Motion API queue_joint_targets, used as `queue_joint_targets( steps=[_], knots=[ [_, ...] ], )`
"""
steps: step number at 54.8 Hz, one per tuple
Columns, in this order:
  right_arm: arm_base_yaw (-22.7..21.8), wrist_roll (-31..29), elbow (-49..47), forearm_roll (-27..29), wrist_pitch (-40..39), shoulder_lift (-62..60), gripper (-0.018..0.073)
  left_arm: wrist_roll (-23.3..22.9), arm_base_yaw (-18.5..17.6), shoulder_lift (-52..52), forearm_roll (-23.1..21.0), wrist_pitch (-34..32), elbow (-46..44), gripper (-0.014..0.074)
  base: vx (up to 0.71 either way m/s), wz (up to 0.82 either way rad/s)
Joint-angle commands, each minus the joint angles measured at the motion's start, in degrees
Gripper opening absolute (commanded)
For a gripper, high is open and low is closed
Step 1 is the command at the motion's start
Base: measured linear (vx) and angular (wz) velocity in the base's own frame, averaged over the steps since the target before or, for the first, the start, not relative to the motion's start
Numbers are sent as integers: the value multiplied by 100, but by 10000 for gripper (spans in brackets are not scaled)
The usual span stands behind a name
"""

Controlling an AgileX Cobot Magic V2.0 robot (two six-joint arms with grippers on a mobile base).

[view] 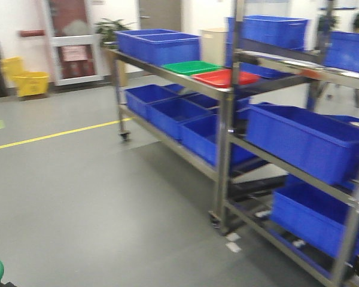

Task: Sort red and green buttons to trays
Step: 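Drive the base to the counter with the green and red trays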

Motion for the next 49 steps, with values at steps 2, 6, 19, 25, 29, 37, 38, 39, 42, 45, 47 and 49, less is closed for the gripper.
queue_joint_targets(
  steps=[2, 6, 19, 25, 29, 37, 38, 39, 42, 45, 47, 49],
  knots=[
    [-10, -4, -174, -115, 146, 4, -8, -58, -21, -25, -94, 83, -161, 0, 10, 78],
    [-10, -4, -174, -115, 146, 4, -8, -58, -21, -30, -94, 77, -161, 0, 12, 74],
    [-10, -4, -174, -115, 133, 4, -8, -58, -21, -30, -94, 60, -161, 0, 18, 60],
    [-10, -4, -174, -115, 138, 4, -8, -58, -21, -30, -94, 35, -161, 0, 23, 46],
    [-10, -4, -174, -115, 138, 4, -8, -58, -21, -30, -94, 18, -161, 0, 27, 40],
    [-10, -4, -174, -115, 143, 4, -8, -58, -21, -30, -94, 18, -161, 0, 33, 28],
    [-10, -4, -174, -115, 143, 4, -8, -58, -21, -30, -94, 18, -161, 0, 37, 20],
    [-10, -4, -174, -115, 143, 4, -8, -58, -21, -30, -94, 18, -161, 0, 39, 16],
    [-10, -4, -174, -115, 143, 4, -8, -58, -21, -30, -94, 18, -161, 0, 40, 14],
    [-10, -4, -174, -115, 143, 4, -8, -58, -21, -30, -94, 18, -161, 0, 43, 9],
    [-10, -4, -174, -115, 143, 4, -8, -58, -21, -30, -94, 18, -161, 0, 45, 4],
    [-10, -4, -174, -115, 143, 4, -8, -58, -21, -30, -94, 18, -161, 0, 46, 2]
  ],
)
